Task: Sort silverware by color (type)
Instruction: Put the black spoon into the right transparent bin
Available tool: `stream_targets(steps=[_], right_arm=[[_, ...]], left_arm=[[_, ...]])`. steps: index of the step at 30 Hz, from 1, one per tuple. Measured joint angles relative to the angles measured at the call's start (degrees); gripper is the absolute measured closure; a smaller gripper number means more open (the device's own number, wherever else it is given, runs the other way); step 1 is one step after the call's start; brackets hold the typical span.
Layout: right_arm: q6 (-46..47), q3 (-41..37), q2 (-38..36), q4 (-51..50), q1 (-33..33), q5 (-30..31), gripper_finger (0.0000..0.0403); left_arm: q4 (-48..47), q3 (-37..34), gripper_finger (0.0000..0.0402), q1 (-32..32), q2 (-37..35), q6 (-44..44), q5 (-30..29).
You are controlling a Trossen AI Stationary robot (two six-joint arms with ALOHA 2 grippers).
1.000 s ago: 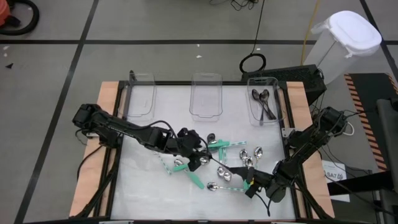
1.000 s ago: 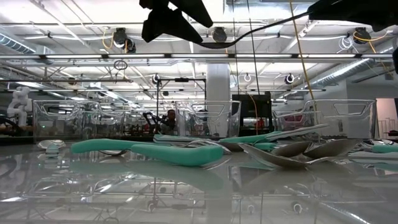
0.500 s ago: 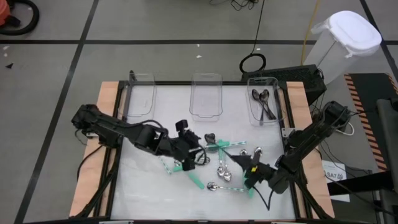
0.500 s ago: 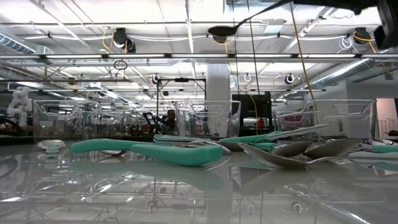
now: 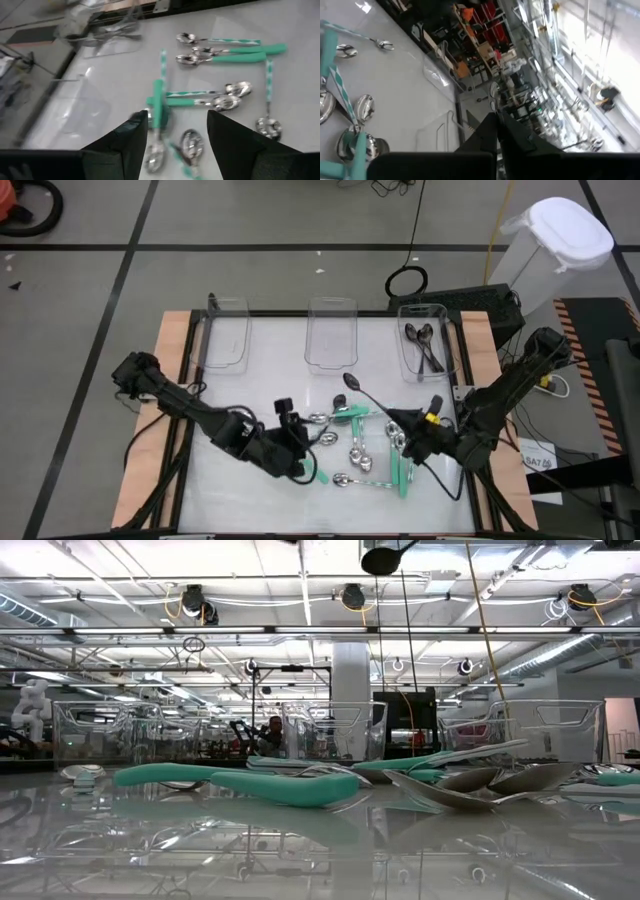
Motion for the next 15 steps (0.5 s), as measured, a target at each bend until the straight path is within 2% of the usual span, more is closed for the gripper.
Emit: stream_targets(steps=[4, 10, 15], right_arm=[[7.7, 0.0, -2.1, -5.6, 0.0, -0.5, 0.0403], [10.2, 0.0, -7.2, -12.7, -0.1, -0.1, 0.0403], [10.0, 0.0, -12.5, -17.7, -2.7, 2.4, 0.0403]], left_arm=[[14.8, -7.2, 0.02, -0.8, 0.1, 2.8, 0.5], [33.4, -15.1, 0.0223, 0.1, 0.1, 9.4, 4.3], [37.4, -15.9, 0.0239, 2.4, 0.1, 10.6, 6.5]])
